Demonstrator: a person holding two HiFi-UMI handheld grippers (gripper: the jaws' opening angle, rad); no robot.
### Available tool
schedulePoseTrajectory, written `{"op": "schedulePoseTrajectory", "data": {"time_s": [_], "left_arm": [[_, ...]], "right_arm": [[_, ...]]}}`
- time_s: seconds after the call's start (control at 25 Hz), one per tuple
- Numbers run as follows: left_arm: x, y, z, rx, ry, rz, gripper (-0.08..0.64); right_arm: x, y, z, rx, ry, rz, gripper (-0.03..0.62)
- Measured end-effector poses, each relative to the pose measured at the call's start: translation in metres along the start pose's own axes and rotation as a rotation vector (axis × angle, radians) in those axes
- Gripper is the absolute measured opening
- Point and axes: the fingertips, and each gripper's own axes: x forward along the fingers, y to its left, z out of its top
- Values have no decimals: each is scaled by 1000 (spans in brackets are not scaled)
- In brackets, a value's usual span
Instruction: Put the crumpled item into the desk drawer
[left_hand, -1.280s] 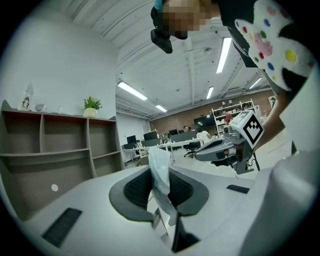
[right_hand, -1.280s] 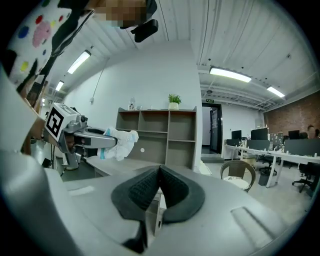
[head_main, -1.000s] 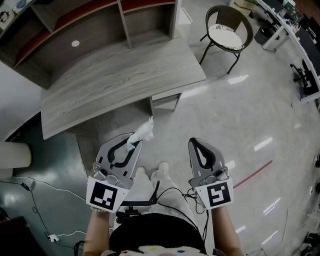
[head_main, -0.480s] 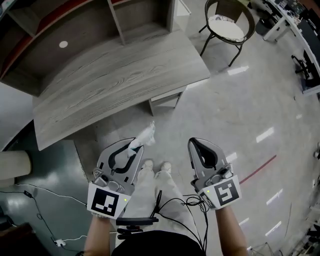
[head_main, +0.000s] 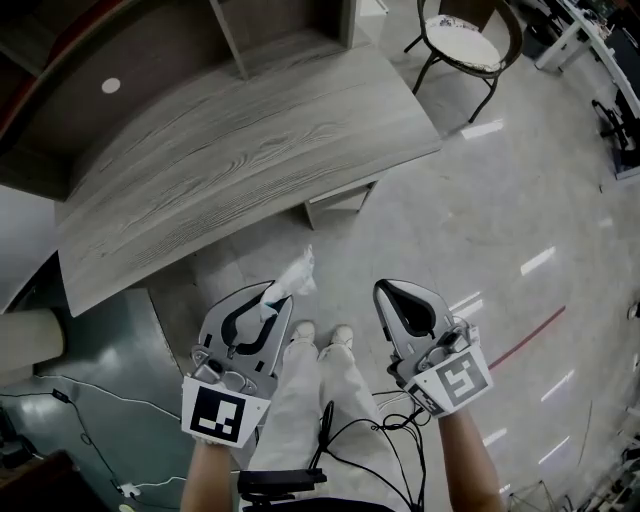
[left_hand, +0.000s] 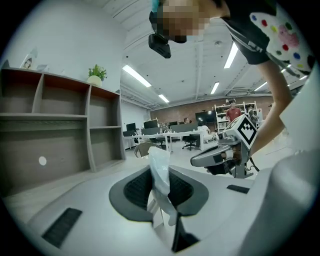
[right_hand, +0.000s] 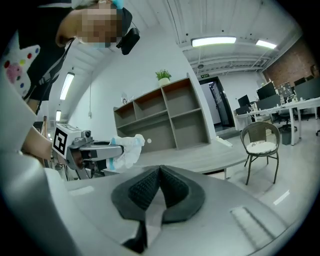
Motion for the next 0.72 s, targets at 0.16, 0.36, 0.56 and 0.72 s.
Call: {"op": "schedulePoseTrajectory", "data": {"time_s": [0.16,0.36,0.56,0.72], "left_arm": [[13,8,-27,7,30,-4,59],[29,13,-56,-13,47,0,58],[50,20,-84,1,76,-18,58],[72,23,-103,-22,77,-18,58]], "right_arm": [[16,-13,-25,42,4,-3,9],[32,-36,-63,137,-1,-14,9],[58,-52,-95,161,8,-2,8],[81,-75,-120,274,-5,8,64]]}}
